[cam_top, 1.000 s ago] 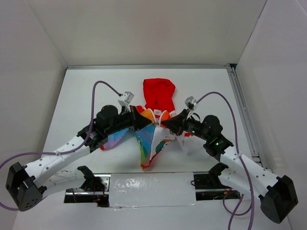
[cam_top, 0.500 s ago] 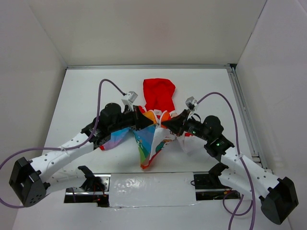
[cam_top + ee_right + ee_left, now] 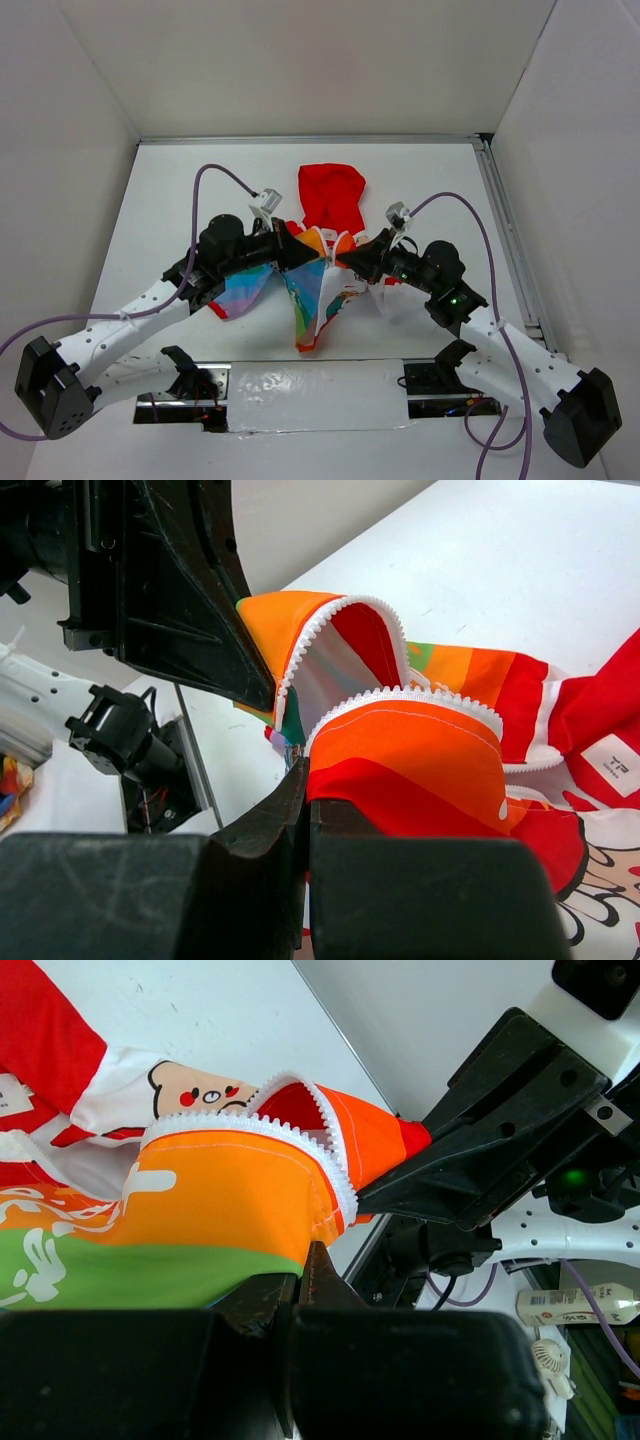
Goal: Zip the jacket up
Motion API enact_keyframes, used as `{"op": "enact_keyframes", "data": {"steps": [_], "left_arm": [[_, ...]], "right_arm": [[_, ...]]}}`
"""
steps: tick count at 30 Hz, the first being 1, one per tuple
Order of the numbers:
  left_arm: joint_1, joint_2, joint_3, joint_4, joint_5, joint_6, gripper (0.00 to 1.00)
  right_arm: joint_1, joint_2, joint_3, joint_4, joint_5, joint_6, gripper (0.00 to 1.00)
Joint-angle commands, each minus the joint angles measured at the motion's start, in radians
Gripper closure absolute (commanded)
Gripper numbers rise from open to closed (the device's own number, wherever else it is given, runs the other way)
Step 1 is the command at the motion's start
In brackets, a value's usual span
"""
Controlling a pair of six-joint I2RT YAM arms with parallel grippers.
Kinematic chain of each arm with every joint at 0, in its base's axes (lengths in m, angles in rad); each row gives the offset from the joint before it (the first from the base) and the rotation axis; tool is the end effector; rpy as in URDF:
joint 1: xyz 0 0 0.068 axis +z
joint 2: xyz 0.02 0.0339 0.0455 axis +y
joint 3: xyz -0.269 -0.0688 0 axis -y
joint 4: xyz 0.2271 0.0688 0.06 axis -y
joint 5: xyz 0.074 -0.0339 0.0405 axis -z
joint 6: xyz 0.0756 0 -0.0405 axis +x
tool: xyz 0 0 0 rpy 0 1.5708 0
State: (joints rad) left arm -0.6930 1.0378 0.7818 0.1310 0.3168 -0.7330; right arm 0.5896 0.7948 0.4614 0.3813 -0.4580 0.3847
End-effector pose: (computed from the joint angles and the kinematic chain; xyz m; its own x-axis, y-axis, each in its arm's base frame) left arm 0.1872 -0.1861 0.3275 -0.6366 -0.2978 -0.7114 0.5637 0.4498 -0.6927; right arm 0.1538 0.1431 0.2947 -0.2880 0.2123 -0.9338 -0.8175 0.4534 0.3552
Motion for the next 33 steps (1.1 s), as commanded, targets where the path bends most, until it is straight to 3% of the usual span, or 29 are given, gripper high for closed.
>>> {"op": "enact_keyframes", "data": {"steps": [1,13,33], "left_arm": [[0.003,-0.018,0.0,0.055,0.007,0.017,1.0],[0.004,-0.015,0.004,0.022,-0.048,-0.009,1.0],[0.004,0.01,0.004,0.048,0.015,0.014,1.0]], "right_arm": [[-0.007,-0.02,0.011,0.056,-0.018,-0.006,1.0],[-0.007,-0.028,0.014,0.054,-0.039,-0.007,1.0],[-0.008,0.012,0.037,0.093,-0.024,0.008,1.0]]}}
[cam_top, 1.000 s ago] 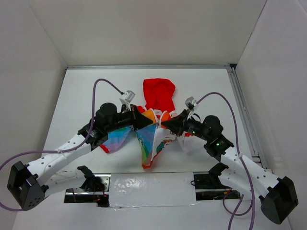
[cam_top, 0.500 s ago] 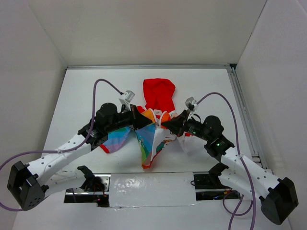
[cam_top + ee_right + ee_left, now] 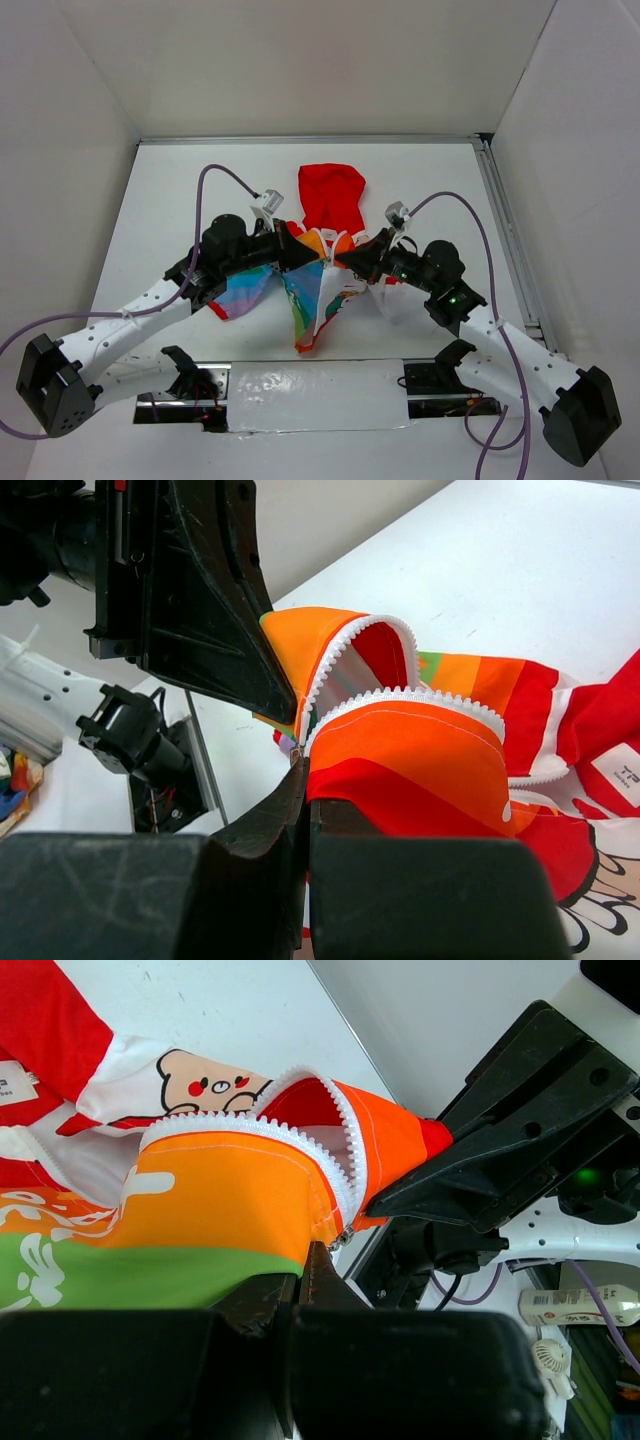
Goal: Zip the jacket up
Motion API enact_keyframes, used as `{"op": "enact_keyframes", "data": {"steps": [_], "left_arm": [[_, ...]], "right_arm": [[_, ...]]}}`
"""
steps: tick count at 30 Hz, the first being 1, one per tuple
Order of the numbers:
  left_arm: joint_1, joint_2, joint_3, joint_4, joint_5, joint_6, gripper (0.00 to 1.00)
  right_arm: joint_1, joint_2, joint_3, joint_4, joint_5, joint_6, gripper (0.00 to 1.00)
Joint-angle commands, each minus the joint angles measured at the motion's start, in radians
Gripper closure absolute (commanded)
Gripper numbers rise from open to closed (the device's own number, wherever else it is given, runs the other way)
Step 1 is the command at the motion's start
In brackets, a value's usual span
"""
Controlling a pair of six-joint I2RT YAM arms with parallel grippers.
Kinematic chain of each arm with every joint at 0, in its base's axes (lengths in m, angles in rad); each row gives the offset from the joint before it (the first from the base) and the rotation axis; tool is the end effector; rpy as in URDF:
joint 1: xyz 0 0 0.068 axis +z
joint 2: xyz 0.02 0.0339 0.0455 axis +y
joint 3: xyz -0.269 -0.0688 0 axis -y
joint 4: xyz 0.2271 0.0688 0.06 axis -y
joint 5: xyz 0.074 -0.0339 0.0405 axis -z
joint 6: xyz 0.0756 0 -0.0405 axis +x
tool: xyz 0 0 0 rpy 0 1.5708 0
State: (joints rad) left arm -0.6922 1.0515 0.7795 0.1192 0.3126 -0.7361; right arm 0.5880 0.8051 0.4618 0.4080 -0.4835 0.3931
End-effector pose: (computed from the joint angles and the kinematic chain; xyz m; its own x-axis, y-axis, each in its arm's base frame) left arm 0.1896 -0.1874 0.3216 -0.6517 -0.2896 -0.7010 0.5448 0.4643 -0.6983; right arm 0.1538 0.1448 0.2966 -0.2863 0.2167 -0.9333 -0.8308 0.4290 0.3545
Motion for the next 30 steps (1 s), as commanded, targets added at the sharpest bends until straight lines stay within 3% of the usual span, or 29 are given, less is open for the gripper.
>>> {"op": "enact_keyframes", "data": {"steps": [1,14,30], "left_arm": [[0.003,-0.007,0.001,0.065,0.019,0.02,1.0],[0.003,-0.01,-0.017,0.06,0.019,0.027,1.0],[0.003,0.004,-0.026,0.119,0.134,0.072,1.0]], "right_arm": [[-0.005,0.0,0.038,0.064,0.003,0.0,1.0],[-0.025,-0.007,0.043,0.068,-0.01,0.026,1.0],[-0.028,0.028,0.057,0.091,-0.038,0.044,1.0]]}}
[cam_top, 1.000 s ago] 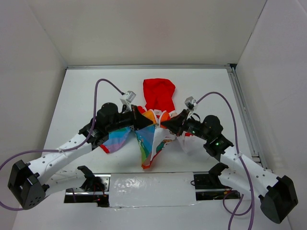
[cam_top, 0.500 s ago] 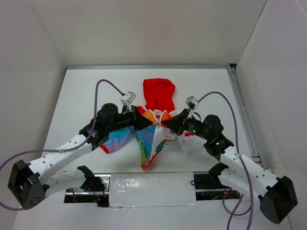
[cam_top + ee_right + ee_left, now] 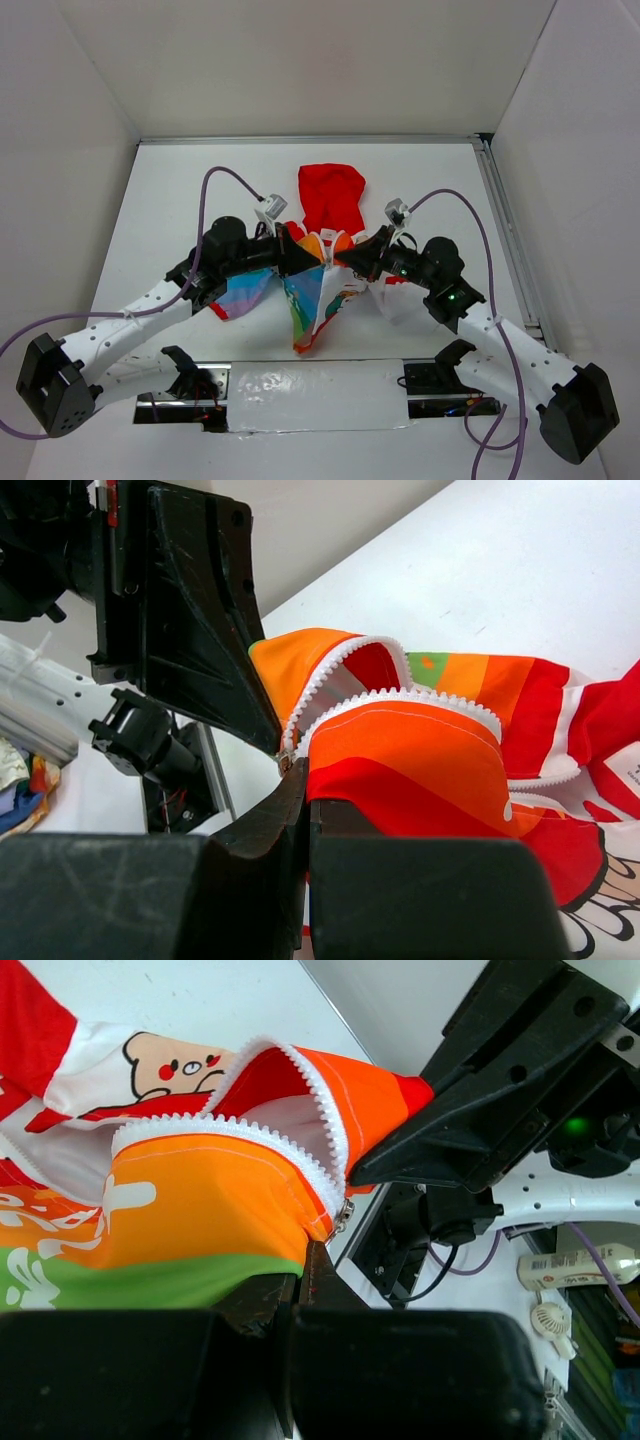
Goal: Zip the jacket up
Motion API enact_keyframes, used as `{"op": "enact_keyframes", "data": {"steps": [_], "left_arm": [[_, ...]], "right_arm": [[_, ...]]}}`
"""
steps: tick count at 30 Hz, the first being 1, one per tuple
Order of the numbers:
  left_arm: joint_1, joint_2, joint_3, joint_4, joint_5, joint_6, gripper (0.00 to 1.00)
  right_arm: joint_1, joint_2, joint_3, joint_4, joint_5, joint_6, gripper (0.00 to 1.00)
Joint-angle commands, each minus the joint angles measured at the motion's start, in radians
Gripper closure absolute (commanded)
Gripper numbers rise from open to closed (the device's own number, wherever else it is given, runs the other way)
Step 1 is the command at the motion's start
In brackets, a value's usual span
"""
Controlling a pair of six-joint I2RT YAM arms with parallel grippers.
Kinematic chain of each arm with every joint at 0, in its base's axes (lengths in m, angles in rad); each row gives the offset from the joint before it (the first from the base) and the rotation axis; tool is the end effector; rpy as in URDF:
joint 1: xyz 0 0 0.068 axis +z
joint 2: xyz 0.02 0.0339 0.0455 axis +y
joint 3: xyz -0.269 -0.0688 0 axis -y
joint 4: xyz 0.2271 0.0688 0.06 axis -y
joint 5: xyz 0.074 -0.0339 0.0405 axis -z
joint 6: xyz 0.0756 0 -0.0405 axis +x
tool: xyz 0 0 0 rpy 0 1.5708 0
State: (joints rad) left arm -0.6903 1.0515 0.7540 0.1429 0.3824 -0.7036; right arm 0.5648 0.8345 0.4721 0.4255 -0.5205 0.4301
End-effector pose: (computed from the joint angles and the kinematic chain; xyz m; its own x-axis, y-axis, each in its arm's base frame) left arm 0.1853 -0.1896 0.3156 -0.6567 -0.2362 -0.7162 0.5904 0.4299 -0.6831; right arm 0.1592 0.1454 0.2972 -0.3200 0.2255 -0.9202 -0.8253 0.4106 0.3876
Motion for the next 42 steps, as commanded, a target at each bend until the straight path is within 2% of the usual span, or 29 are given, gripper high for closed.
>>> {"op": "enact_keyframes", "data": {"steps": [1,8,16,22,29,37,42], "left_arm": [[0.002,0.004,-0.004,0.101,0.082,0.049,1.0],[0.002,0.008,-0.015,0.126,0.173,0.093,1.0],[0.002,0.048,0.022,0.009,0.02,0.082,1.0],[-0.006,0.015,-0.007,0.049,0.076,0.13,1.0],[-0.078,0.03,0.001,0.026,0.076,0.202,1.0],[-0.143,0.084,-0.03,-0.025,-0.01,0.205,1.0],[-0.166,0.145,-0.022,-0.043,-0.04,0.196,1.0]], "right_arm": [[-0.005,-0.002,0.046,0.079,0.002,0.012,1.0],[-0.008,0.006,0.048,0.094,0.027,0.036,1.0],[-0.005,-0.015,0.083,0.0,-0.006,0.033,1.0],[0.007,-0.009,0.082,-0.021,0.04,0.048,1.0],[0.004,0.0,0.117,-0.031,0.103,0.096,1.0],[-0.016,-0.021,0.14,-0.06,0.171,0.183,1.0],[-0.045,0.005,0.151,-0.054,0.154,0.255,1.0]]}}
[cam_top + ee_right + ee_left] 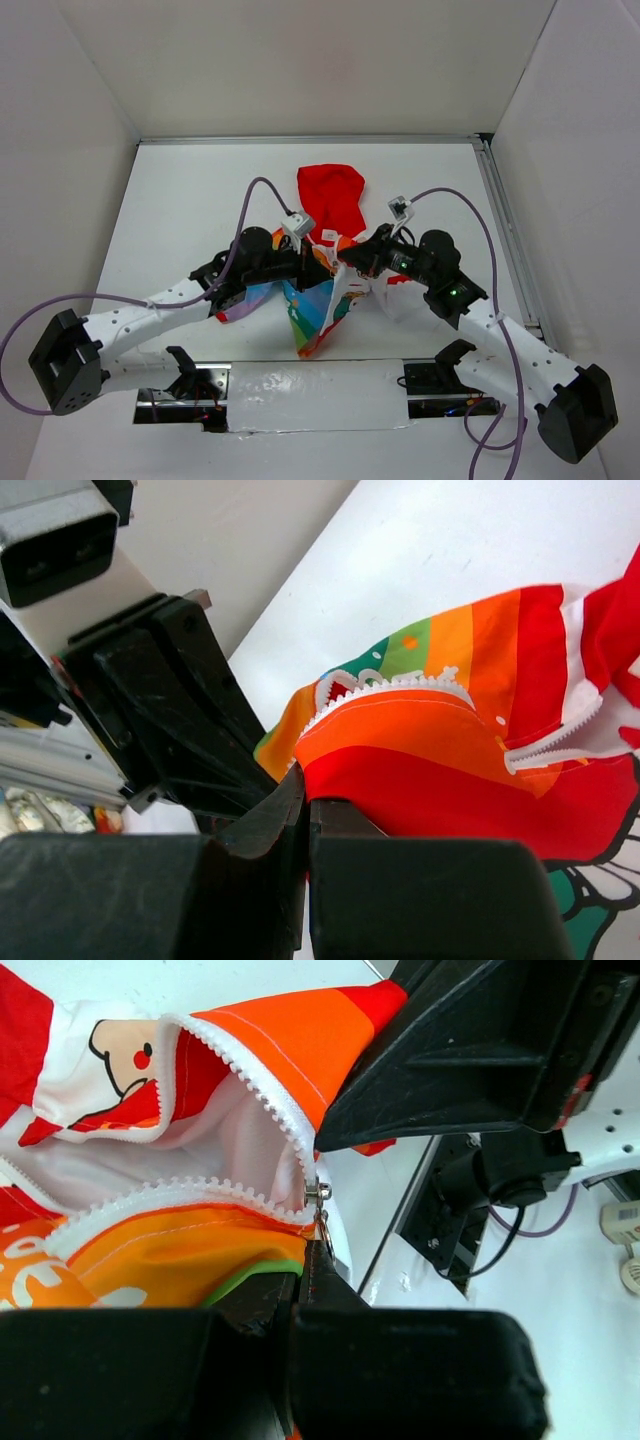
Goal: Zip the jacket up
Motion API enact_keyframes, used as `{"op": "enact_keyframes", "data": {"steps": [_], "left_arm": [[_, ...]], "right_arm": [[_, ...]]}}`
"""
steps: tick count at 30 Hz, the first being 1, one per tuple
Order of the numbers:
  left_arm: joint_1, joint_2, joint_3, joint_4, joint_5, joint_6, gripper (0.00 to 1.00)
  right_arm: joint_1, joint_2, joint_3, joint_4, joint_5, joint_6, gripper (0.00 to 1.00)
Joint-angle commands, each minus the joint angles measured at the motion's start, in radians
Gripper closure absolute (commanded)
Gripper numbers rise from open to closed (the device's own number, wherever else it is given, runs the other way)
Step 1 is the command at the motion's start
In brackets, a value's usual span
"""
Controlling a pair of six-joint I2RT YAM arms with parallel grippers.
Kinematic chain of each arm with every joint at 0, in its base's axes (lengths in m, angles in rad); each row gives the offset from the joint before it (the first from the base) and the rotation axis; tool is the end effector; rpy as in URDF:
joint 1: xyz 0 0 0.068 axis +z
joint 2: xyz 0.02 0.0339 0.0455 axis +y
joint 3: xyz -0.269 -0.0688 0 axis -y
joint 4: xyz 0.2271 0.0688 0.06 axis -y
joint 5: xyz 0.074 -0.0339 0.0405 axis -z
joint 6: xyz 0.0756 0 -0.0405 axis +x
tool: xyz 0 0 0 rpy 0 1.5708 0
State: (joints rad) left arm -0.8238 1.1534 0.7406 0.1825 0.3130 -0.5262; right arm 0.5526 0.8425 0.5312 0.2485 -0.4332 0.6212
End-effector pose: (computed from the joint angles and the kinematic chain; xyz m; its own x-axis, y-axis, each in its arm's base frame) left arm 0.1766 -0.2250 0.2899 -0.5870 -0.0694 -0.8066 0.7019 0.4529 -0.5498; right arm 0.1688 0.1414 0.2929 -0.5283 0.2948 -0.7962 -0.6463 0.4686 0.6023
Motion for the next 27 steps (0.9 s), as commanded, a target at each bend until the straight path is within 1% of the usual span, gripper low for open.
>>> {"op": "enact_keyframes", "data": {"steps": [1,4,7,10,11,13,14,15,17,18,19,20,21,24,27], "left_arm": [[-0.04,0.061,-0.004,-0.084,0.038,0.023,1.0],[-0.06,0.089,0.005,-0.089,0.051,0.031,1.0],[-0.067,0.098,-0.001,-0.087,0.052,0.025,1.0],[-0.067,0.1,0.012,-0.092,0.031,0.015,1.0],[-0.064,0.101,0.026,-0.101,-0.007,0.002,1.0],[-0.055,0.103,0.069,-0.123,-0.031,-0.006,1.0],[-0.038,0.098,0.081,-0.133,-0.043,-0.021,1.0],[-0.028,0.095,0.095,-0.132,-0.038,-0.02,1.0],[-0.005,0.083,0.106,-0.123,-0.032,-0.014,1.0],[-0.002,0.078,0.118,-0.121,-0.026,-0.005,1.0],[0.002,0.078,0.121,-0.123,-0.023,-0.003,1.0],[0.005,0.078,0.126,-0.124,-0.022,-0.004,1.0],[0.005,0.078,0.132,-0.127,-0.019,-0.003,1.0],[0.012,0.085,0.14,-0.136,-0.014,-0.023,1.0],[0.026,0.086,0.14,-0.141,-0.008,-0.043,1.0]], "right_arm": [[-0.042,0.001,0.09,0.135,0.065,0.081,1.0],[-0.074,0.006,0.09,0.138,0.054,0.107,1.0],[-0.098,0.003,0.093,0.141,0.011,0.118,1.0],[-0.099,0.015,0.116,0.088,-0.012,0.082,1.0],[-0.094,0.029,0.127,0.018,0.0,0.074,1.0],[-0.076,0.04,0.138,-0.044,0.014,0.042,0.96],[-0.066,0.044,0.133,-0.095,0.061,0.04,0.93],[-0.054,0.04,0.127,-0.11,0.08,0.038,0.92],[-0.022,0.029,0.112,-0.173,0.111,0.008,0.84],[-0.014,0.015,0.112,-0.196,0.123,-0.007,0.76],[0.001,0.01,0.119,-0.215,0.134,-0.036,0.7],[0.009,0.006,0.124,-0.242,0.14,-0.046,0.61],[0.015,-0.003,0.139,-0.282,0.145,-0.061,0.56],[0.047,-0.02,0.168,-0.368,0.209,-0.098,0.45],[0.082,-0.029,0.196,-0.442,0.258,-0.127,0.41]]}}
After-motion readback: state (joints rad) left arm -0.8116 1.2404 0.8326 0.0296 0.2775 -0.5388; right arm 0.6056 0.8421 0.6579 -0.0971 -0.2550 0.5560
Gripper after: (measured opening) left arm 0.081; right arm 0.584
